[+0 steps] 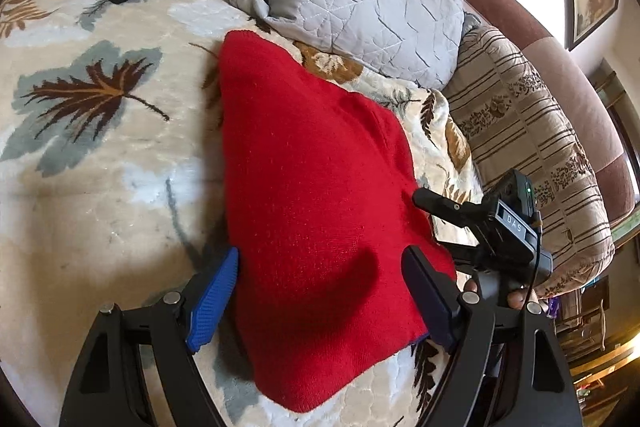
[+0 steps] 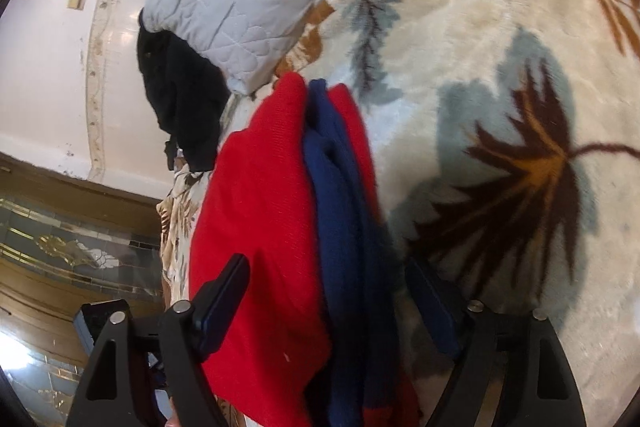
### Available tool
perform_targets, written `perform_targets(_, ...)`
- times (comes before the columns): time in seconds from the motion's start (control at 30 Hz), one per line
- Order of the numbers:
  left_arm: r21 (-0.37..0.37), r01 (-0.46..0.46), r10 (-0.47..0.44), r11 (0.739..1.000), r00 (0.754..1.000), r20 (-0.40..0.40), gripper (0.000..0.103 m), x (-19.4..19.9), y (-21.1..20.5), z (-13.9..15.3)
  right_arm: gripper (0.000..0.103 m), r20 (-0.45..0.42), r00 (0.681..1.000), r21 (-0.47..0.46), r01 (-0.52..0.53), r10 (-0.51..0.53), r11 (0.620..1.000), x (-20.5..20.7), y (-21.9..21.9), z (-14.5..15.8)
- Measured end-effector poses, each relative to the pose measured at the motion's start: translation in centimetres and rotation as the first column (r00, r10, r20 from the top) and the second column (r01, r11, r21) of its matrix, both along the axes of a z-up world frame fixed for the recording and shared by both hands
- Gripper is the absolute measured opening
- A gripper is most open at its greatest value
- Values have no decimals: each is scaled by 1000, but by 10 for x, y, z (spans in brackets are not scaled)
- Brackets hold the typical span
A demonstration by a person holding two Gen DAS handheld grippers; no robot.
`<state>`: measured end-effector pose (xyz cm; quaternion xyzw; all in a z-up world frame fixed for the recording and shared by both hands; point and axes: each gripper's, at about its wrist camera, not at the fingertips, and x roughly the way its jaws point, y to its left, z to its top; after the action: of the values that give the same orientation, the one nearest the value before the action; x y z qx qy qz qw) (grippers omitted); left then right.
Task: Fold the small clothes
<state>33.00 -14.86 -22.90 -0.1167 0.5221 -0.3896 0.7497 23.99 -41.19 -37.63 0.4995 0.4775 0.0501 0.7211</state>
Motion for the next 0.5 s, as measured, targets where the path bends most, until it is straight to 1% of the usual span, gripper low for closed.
perform_targets(0.13,12,4,-4,1000,1000,12,83,0,-4,-2,84,40,998,24,-39,38,999,9,9,-2)
perform_targets(0.23,20,-13,13,1000,1000,-1,83,3,-4,-7,84,51,997,18,-65,64,998,14,17,-3)
perform_targets(0.4,55,-14,16,998,999,-39,84,13,-14,-19,82,51,996,3,-74,74,997,15,22,-3)
perform_targets(0.5,75,-9,11,997,1000,-27,86,11,-20,-17,82,45,996,-7,-74,74,997,16,24,-3)
